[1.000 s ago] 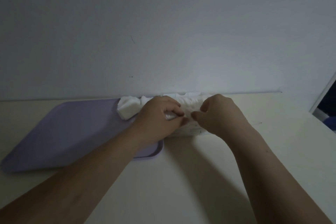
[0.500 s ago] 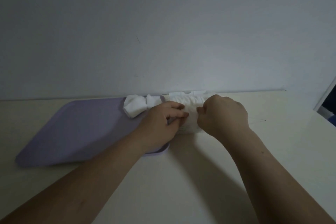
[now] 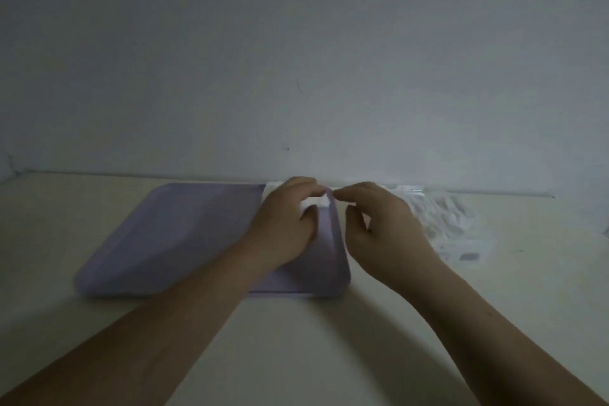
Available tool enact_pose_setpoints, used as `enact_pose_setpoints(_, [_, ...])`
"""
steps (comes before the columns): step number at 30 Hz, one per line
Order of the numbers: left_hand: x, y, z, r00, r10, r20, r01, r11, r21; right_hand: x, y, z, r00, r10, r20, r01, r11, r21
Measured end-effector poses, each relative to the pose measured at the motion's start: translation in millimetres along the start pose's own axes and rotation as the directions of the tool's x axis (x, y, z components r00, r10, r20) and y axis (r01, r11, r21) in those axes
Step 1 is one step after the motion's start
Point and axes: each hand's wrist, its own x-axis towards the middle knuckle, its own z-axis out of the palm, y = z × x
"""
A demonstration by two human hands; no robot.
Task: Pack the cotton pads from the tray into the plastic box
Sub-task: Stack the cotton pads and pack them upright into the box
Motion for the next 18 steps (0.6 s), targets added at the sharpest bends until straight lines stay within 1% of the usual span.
enact_pose_setpoints(2, [7.9,-27.2,-20.9,0.995,-0.095,-0.015,0.096,0.986,0.135,14.7,-14.1,18.9,0.981,0.108,0.163,-0.108,0.994,-0.014])
enact_pose_setpoints(4, [13.3,-47.7,-30.9,0.979,-0.202,0.007,0.197,0.961,0.194,36.4,-17.2,39.1,0.919,0.186,0.348,-0.156,0.981,-0.111])
enact_pose_setpoints(5, [15.3,-55.2,-32.4,0.973,-0.23,0.021,0.22,0.953,0.209,48.0,-16.1,49.1,0.894,0.202,0.401,-0.158,0.977,-0.141])
enact_pose_setpoints(8, [21.7,-65.1,-27.9,0.971,-0.224,0.079,0.201,0.952,0.231,75.3,2.0,74.5,0.859,0.252,0.445,-0.178,0.963,-0.202])
enact_pose_setpoints(11, [30.8,-68.2,-23.2,0.97,-0.202,0.133,0.157,0.945,0.287,78.9,15.3,87.9,0.818,0.28,0.503,-0.135,0.942,-0.306])
enact_pose_setpoints(13, [38.2,-73.7,-21.0,0.947,-0.243,0.209,0.163,0.926,0.34,76.3,18.3,95.4,0.814,0.259,0.52,-0.078,0.936,-0.344])
enact_pose_setpoints(15, [41.2,-81.6,-19.6,0.92,-0.281,0.275,0.179,0.922,0.344,74.7,18.5,100.3,0.817,0.248,0.52,-0.046,0.928,-0.37])
enact_pose_setpoints(17, [39.9,-87.8,-20.0,0.91,-0.295,0.291,0.2,0.928,0.316,75.9,13.6,98.5,0.797,0.283,0.534,-0.073,0.922,-0.379])
enact_pose_setpoints(18, [36.7,-87.1,-23.4,0.91,-0.297,0.29,0.207,0.93,0.302,76.4,9.4,96.0,0.775,0.315,0.548,-0.098,0.917,-0.388])
